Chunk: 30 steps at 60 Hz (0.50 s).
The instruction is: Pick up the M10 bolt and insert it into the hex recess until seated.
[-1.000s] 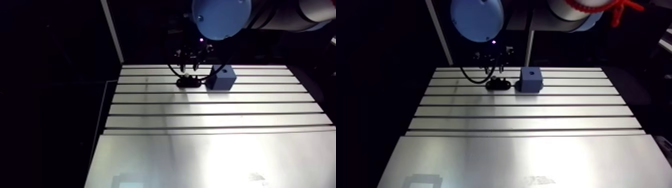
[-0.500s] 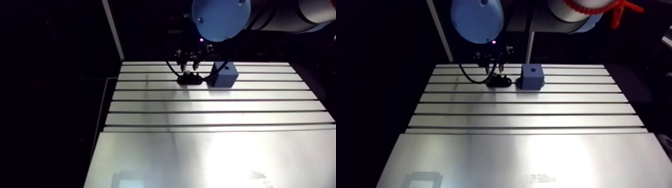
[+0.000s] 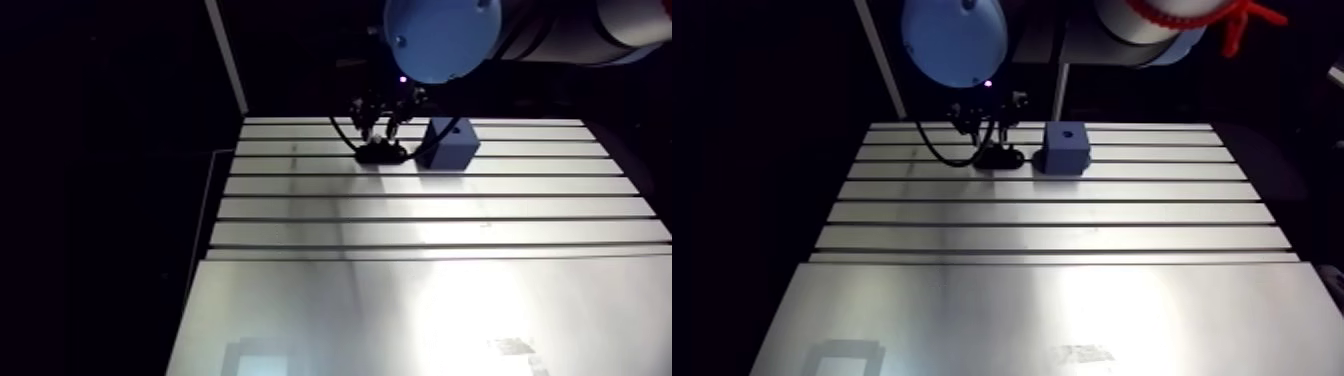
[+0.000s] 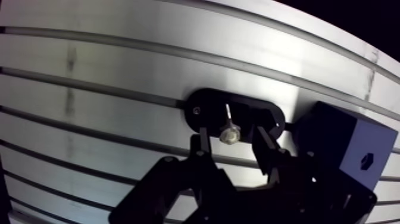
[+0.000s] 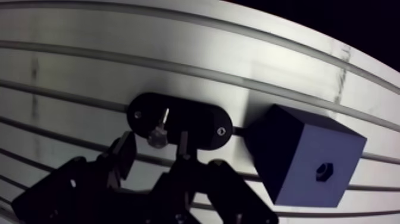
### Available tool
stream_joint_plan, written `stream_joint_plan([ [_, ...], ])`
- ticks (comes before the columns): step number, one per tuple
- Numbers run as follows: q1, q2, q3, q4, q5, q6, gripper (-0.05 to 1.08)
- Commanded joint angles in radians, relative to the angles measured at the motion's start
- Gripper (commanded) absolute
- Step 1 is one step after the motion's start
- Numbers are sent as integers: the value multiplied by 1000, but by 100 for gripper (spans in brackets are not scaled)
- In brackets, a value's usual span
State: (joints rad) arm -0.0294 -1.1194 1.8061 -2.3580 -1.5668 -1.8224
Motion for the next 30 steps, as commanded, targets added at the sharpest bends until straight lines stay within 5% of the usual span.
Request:
stream_joint_plan([
  [1,0,2,0,-1,-2,1,51],
  [30,0,3,-3,2,-3,4,52],
])
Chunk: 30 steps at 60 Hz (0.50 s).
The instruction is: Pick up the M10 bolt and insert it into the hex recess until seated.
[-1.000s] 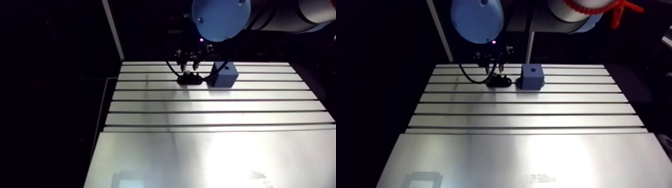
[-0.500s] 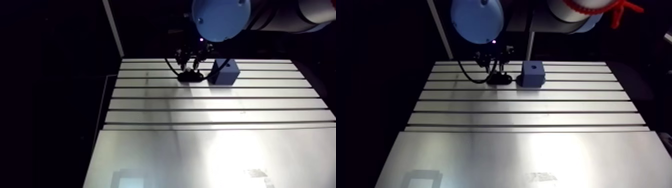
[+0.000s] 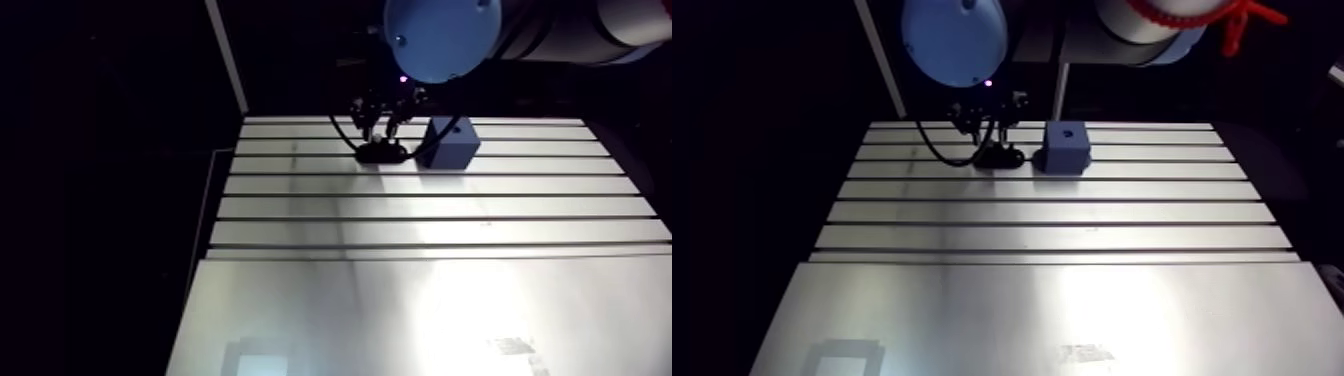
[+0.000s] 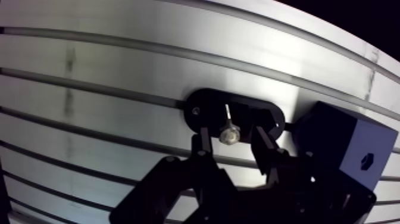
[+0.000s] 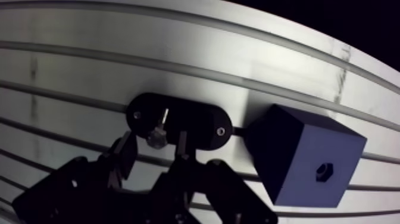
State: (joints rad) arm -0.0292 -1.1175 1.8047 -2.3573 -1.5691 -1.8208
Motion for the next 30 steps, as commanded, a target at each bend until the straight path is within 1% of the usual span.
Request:
stream_joint_plan([
  [1,0,2,-3,2,-1,2,52],
  [30,0,11,-3,2,-2,2,53],
])
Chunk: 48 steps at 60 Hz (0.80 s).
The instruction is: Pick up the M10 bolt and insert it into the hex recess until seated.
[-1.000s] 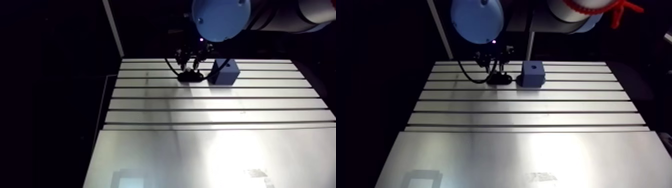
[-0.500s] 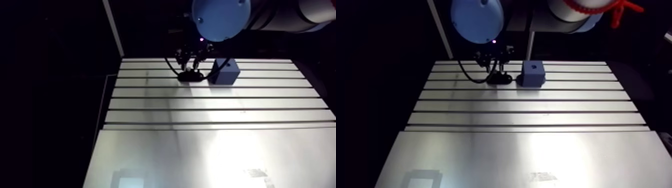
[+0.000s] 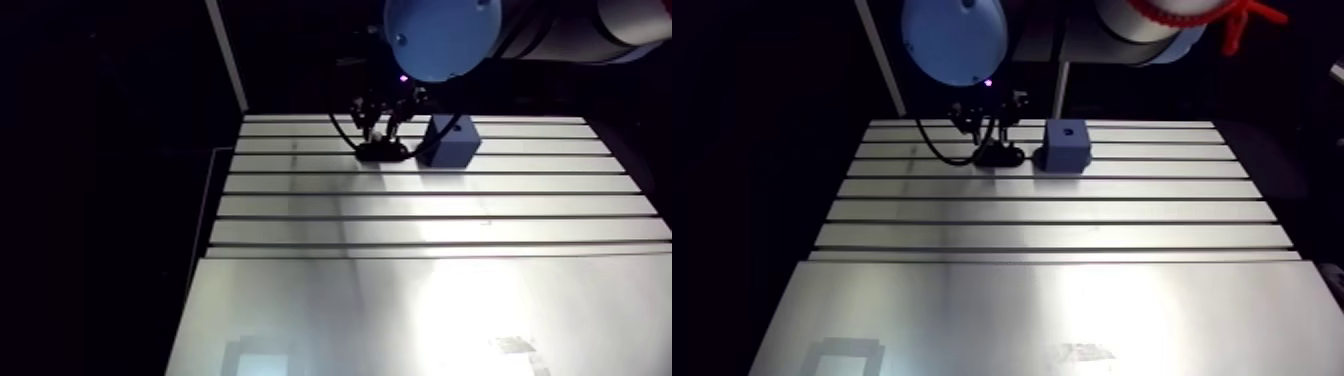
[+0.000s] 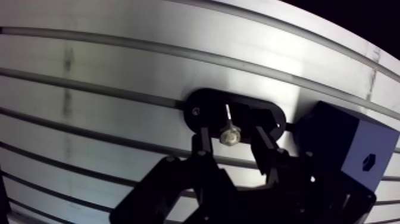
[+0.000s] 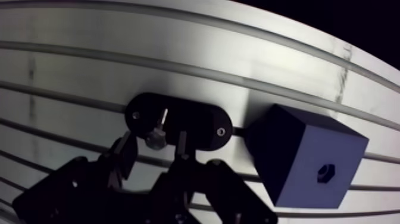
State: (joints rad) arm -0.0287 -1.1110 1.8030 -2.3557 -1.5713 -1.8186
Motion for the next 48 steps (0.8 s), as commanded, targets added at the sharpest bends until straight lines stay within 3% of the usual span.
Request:
stream_joint_plan([
  [1,0,4,-1,0,0,0,53],
  [48,0,6,-4,0,1,3,59],
])
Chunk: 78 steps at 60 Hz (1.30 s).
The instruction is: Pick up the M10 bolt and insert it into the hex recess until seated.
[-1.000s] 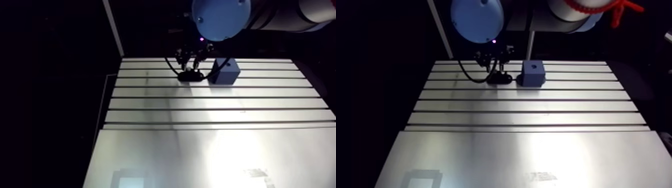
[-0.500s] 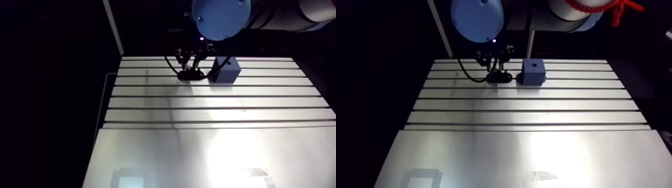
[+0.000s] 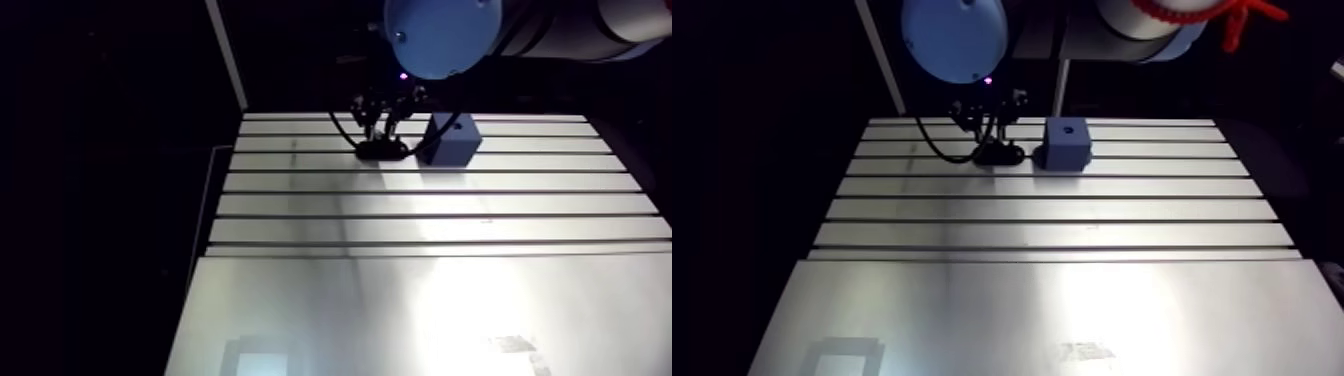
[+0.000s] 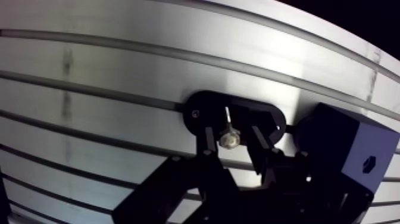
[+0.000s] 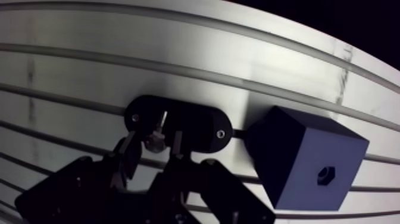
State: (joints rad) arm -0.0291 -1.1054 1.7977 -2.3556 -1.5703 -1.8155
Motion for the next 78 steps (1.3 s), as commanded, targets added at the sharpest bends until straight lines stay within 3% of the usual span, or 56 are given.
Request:
stream_joint_plan([
  [1,1,0,1,0,0,0,59],
  [78,1,2,-1,0,2,0,71],
])
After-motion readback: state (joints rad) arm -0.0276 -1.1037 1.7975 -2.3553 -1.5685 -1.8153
